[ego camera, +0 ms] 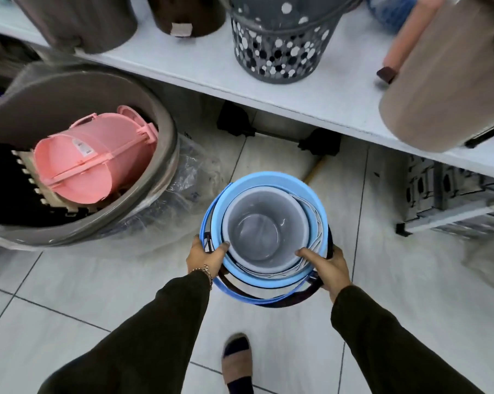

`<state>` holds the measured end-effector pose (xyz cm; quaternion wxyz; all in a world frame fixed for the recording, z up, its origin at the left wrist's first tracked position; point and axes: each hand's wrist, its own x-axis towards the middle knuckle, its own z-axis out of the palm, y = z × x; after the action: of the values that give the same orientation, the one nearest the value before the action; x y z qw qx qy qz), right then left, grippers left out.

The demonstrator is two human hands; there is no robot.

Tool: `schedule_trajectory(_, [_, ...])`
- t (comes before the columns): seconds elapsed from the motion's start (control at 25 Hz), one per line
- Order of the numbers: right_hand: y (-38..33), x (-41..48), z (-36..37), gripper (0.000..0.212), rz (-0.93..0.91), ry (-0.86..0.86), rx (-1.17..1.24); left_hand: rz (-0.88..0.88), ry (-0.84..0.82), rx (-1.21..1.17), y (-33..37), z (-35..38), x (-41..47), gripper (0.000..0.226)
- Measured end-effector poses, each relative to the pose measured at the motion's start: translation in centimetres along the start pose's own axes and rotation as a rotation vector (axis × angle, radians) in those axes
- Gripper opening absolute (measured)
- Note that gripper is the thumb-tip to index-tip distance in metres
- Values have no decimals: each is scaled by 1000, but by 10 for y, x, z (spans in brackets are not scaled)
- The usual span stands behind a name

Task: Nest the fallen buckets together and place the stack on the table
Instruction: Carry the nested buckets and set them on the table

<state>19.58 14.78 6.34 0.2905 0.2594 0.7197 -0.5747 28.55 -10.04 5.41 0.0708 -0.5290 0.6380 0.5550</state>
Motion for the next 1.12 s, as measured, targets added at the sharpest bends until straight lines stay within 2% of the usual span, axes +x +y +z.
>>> schedule_trajectory(0.12, [-35, -61, -19, 68, -64, 0, 43, 87, -4, 13, 36, -27, -55, 44])
schedule_trajectory(0.24, [-81, -140, -42, 64, -127, 25, 86, 172, -26, 40, 88, -61, -129, 51])
schedule_trajectory(0.36, [-133, -215, -60, 71, -216, 41, 178, 252, 5, 22, 142, -94, -199, 56])
schedule_trajectory(0.48, [-186, -285, -79, 71, -384, 60, 175, 335, 19, -60, 183, -123, -268, 59])
schedule_trajectory(0.56, [-218, -328, -92, 71, -472, 77, 187, 419, 22, -136, 206, -140, -311, 49])
schedule_trajectory(0.68, [-271, -381, -106, 87, -553, 109, 252, 531, -6, -231, 254, -167, -356, 37])
schedule_trajectory(0.76, [-305, -398, -107, 92, -618, 113, 273, 585, -15, -263, 286, -178, -370, 37])
schedule_trajectory(0.88, [-370, -403, -103, 87, -713, 126, 282, 682, 22, -292, 347, -189, -373, 39])
schedule_trajectory(1.0, [-447, -383, -88, 86, -792, 124, 288, 765, 66, -298, 425, -194, -350, 47])
schedule_trajectory(1.12, [-515, -348, -62, 94, -786, 121, 287, 783, 96, -260, 499, -197, -310, 50])
